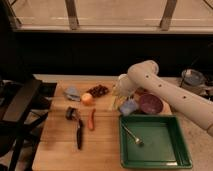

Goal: Place banana in metal cup

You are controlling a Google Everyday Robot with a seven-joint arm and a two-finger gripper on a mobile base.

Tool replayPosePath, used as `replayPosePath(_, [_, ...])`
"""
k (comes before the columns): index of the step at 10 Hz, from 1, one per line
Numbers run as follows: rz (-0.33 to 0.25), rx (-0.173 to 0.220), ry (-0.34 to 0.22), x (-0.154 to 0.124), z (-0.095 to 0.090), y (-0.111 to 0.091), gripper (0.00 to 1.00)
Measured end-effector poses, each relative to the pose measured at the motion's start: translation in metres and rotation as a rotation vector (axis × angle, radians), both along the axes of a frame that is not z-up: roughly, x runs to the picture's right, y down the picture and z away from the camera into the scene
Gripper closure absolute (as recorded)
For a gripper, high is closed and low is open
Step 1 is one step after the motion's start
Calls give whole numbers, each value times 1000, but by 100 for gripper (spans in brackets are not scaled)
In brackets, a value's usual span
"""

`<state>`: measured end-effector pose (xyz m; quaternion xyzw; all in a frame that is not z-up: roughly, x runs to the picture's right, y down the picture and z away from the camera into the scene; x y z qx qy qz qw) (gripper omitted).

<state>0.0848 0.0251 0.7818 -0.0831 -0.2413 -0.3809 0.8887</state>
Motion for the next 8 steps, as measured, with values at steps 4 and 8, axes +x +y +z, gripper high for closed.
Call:
replayPosePath(4, [183,57,117,49,2,-27,100])
replayPosePath(8, [217,38,112,52,4,-30,100])
